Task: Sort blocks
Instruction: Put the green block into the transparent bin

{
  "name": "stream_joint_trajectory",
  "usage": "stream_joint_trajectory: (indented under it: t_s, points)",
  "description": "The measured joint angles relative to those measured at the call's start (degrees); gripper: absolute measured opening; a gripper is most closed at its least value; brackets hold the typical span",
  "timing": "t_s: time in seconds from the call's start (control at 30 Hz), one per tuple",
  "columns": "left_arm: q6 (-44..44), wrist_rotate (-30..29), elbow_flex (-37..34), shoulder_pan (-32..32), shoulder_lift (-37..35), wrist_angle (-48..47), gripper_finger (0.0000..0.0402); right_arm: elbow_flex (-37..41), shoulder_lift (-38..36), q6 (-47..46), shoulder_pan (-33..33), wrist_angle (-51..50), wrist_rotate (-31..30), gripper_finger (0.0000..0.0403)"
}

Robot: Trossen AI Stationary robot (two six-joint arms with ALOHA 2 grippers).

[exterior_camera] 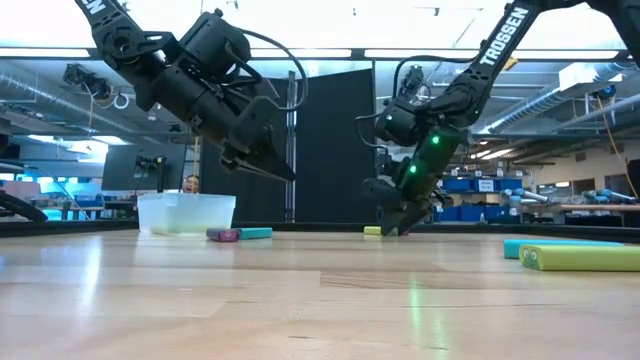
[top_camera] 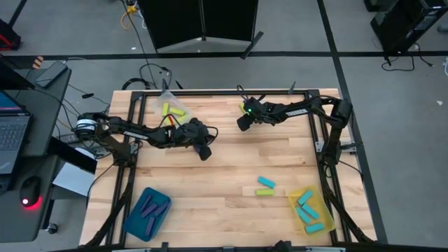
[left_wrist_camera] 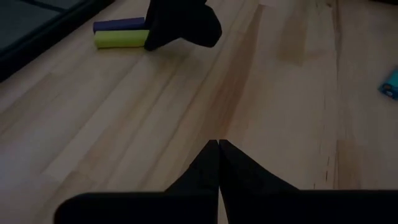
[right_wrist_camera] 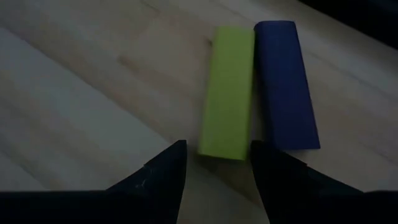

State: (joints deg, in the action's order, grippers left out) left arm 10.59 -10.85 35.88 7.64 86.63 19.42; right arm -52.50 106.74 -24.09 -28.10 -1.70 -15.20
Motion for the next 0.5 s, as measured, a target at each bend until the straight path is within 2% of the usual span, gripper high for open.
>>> stream_joint_trajectory:
  t_s: [0.2, 0.5]
  points:
    - [0.09, 0.00, 0.00, 0.00, 0.00, 0.20, 0.0012, -0.10, -0.09, -0.18, 0.29, -0.84, 0.07, 0.0186]
    - [0.13, 0.00, 0.00, -0.13, 0.00, 0.66, 0.0012, 0.10, -0.04, -2.74, -0.08, 1.83, -0.13, 0.0156]
